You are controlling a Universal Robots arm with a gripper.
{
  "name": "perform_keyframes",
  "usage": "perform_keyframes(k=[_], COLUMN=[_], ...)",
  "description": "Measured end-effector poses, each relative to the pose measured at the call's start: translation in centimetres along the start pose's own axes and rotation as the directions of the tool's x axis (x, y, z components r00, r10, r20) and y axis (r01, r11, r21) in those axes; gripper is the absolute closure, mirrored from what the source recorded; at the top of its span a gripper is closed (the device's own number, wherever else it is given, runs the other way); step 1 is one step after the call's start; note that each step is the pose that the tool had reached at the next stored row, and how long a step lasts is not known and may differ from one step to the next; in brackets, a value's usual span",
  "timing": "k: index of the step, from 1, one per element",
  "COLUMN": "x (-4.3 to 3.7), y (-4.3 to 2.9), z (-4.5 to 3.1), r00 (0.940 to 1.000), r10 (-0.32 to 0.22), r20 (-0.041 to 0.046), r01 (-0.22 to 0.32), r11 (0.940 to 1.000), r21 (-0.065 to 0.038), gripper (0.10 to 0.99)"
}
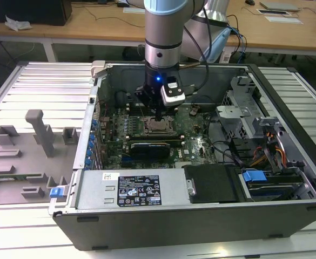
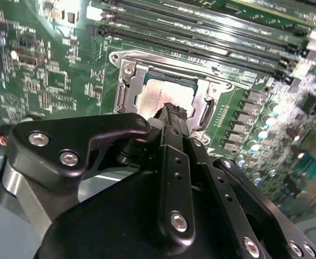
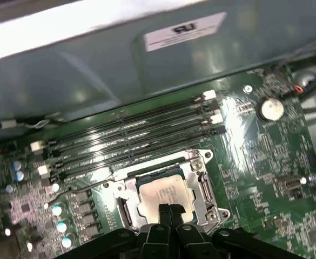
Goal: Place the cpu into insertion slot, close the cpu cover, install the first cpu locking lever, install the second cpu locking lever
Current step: 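Close the cpu cover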
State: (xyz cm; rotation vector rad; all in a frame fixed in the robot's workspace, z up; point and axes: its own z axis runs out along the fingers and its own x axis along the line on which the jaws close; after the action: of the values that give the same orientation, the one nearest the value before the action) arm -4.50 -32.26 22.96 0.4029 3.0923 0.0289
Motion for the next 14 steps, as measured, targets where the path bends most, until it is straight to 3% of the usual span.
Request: perform_keyframes(k=[3,9,11,13,14], x=[0.0,0.01,0.01,0.02,0.02], y=[0.01,0.03,0.04,0.06,0.06], z=[0.02,0.12,0.16,0.23,0.25], r00=[0.9974,0.9825,0.9733,0.9563,0.9511], r10=[-0.072,-0.186,-0.229,-0.292,-0.309], r20=[-0.0014,-0.0035,-0.0042,-0.0052,-0.0054], r01=[0.072,0.186,0.229,0.292,0.309], r11=[0.9974,0.9825,0.9733,0.9563,0.9511], r21=[-0.002,-0.003,-0.005,-0.006,-0.006], gripper=[0.98,0.98,0.98,0.98,0.98])
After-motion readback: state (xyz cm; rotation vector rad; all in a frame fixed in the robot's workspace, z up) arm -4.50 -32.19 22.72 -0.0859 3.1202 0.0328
